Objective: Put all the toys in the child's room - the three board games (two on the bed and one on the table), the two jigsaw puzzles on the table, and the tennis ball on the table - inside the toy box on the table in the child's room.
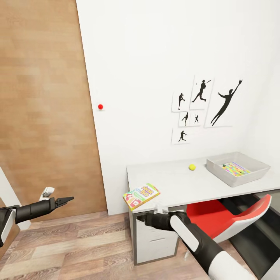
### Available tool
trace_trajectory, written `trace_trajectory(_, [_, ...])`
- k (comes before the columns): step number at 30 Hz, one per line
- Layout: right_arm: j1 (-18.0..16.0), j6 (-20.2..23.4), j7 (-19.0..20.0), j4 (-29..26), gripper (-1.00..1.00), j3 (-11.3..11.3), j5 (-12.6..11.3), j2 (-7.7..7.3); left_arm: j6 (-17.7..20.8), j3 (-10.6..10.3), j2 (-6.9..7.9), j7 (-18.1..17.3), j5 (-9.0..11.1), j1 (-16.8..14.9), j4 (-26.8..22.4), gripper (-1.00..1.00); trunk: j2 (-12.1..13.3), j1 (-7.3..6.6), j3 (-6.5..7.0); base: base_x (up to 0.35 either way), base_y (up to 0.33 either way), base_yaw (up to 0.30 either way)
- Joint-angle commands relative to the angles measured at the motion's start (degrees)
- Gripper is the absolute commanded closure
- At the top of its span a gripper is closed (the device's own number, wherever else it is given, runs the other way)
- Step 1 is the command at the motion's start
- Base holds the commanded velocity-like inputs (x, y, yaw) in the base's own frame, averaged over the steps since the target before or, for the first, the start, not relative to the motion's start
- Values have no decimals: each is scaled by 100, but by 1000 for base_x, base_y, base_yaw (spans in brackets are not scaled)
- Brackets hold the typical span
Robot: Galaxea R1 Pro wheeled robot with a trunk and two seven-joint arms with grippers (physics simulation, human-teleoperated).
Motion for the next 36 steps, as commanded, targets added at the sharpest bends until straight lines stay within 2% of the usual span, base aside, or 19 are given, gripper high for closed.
trace_trajectory(1, [-3,33,122,-209,-100,8,-52,-52,56,4,0,-9,13,-2,1,-100,-4,3,-3,0,0,0])
trace_trajectory(2, [-3,63,285,-476,-100,-15,-53,-87,58,5,-4,-7,14,-2,1,-100,-4,3,-3,0,0,0])
trace_trajectory(5, [-2,86,406,-960,-100,-30,-53,-92,59,5,-9,-6,16,-2,3,-100,-4,3,-3,0,0,0])
trace_trajectory(8, [-1,49,487,-1894,-100,-24,-50,-126,62,-1,-19,6,18,-2,4,-100,-4,3,-3,0,0,0])
trace_trajectory(11, [33,20,511,-2304,-100,-16,-50,-116,61,2,-20,13,22,-2,5,-100,-4,3,-3,0,0,0])
trace_trajectory(17, [78,27,526,-2613,-100,-31,-53,-147,69,4,-37,17,31,-2,6,-100,-4,3,-3,0,0,0])
trace_trajectory(22, [85,16,530,-2637,-100,-95,-53,-135,89,15,-51,72,34,-4,90,-100,-4,3,-3,0,0,0])
trace_trajectory(28, [89,-6,525,-2631,-100,-106,-44,-82,116,40,-40,606,37,-134,407,-100,-4,3,-3,0,0,0])
trace_trajectory(31, [93,-14,518,-2624,-100,-106,-38,-66,66,33,-103,971,30,-157,702,-100,-4,3,-4,0,0,0])
trace_trajectory(36, [94,-56,516,-2577,-100,-106,-41,-56,47,33,-158,1177,37,-166,812,-100,-4,3,-14,0,0,0])
